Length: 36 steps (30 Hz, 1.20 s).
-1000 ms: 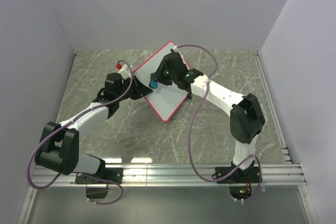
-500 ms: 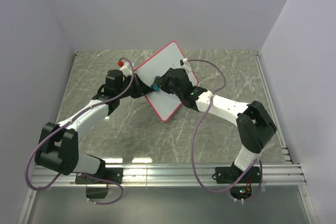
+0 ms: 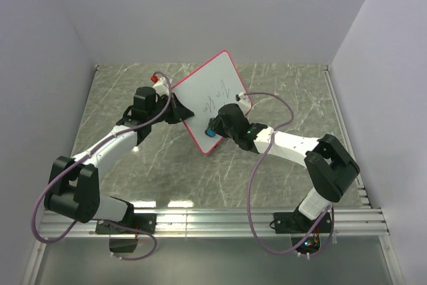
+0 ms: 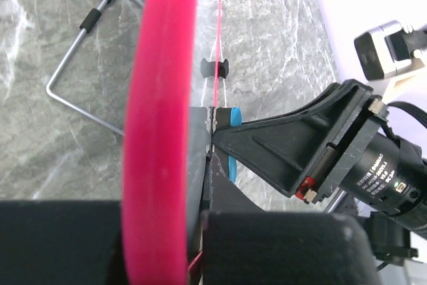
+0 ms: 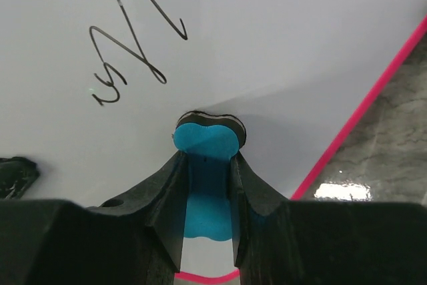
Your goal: Erase the whiteboard
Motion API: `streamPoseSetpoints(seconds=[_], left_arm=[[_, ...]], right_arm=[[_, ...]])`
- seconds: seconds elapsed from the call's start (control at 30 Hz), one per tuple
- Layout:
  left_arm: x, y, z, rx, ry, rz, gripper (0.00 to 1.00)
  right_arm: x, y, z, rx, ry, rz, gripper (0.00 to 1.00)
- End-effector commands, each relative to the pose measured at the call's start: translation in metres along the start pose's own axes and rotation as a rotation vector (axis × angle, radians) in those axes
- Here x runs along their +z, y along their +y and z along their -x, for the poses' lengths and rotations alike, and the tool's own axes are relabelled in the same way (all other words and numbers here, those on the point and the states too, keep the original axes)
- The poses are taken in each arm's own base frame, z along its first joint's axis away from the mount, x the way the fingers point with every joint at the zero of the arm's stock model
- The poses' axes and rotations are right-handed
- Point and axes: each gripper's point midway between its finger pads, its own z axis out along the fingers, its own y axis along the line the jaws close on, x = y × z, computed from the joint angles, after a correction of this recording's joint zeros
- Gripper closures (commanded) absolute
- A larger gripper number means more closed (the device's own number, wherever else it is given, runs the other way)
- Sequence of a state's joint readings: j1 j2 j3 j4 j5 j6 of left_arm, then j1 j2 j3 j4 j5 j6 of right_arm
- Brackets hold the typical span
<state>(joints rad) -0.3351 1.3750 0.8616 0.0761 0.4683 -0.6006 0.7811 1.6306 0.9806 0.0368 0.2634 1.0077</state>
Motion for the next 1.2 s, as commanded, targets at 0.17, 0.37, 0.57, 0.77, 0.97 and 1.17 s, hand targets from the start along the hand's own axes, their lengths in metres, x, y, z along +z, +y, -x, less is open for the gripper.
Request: streamPoseSetpoints(seconds=[0.17,0.37,0.57,0.77,0.97,1.17], left_arm=[[-0.020,-0.016,-0.076,-0.031,0.302,-0.078,1.00],[-0.022,-0.010,-0.087,-0.029,0.324,-0.077,1.00],[-0.023,-0.009,-0.091,-0.034,0.327,-0.085,1.00],[-0.023,-0.011,-0.088,-0.020,0.325,-0.087,1.00],[-0.023,-0.013,-0.084,-0.018,0.320,-0.085,1.00],[-0.025,-0.014,-0.082,-0.012,0.320,-0.078,1.00]], right_arm=[[0.011,-0.029,-0.056,-0.165,0.222,-0.170,1.00],[0.025,0.043,0.006,-0.014,0.131,-0.025,1.00],[0.033,0.102,0.081,0.177,0.042,0.123,1.00],[0.030,0.140,0.103,0.243,0.043,0.245,1.00],[0.031,0.127,0.077,0.273,0.120,0.269,1.00],[0.020,0.055,0.023,0.258,0.204,0.169,1.00]])
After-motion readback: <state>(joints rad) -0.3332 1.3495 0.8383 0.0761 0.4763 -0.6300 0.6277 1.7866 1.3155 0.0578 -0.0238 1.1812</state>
